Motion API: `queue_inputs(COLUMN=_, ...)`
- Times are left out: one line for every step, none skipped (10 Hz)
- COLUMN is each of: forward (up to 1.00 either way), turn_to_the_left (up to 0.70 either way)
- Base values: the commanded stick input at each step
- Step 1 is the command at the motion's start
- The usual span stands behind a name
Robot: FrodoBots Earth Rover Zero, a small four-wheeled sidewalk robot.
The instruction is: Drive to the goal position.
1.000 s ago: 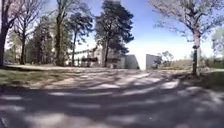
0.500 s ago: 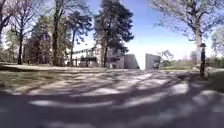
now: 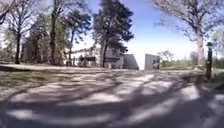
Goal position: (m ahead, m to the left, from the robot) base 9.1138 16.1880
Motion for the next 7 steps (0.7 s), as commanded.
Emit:
queue_inputs(forward=1.00, turn_to_the_left=0.00)
queue_inputs(forward=1.00, turn_to_the_left=0.00)
queue_inputs(forward=1.00, turn_to_the_left=0.00)
queue_inputs(forward=1.00, turn_to_the_left=0.00)
queue_inputs(forward=1.00, turn_to_the_left=0.00)
queue_inputs(forward=1.00, turn_to_the_left=0.00)
queue_inputs(forward=1.00, turn_to_the_left=0.00)
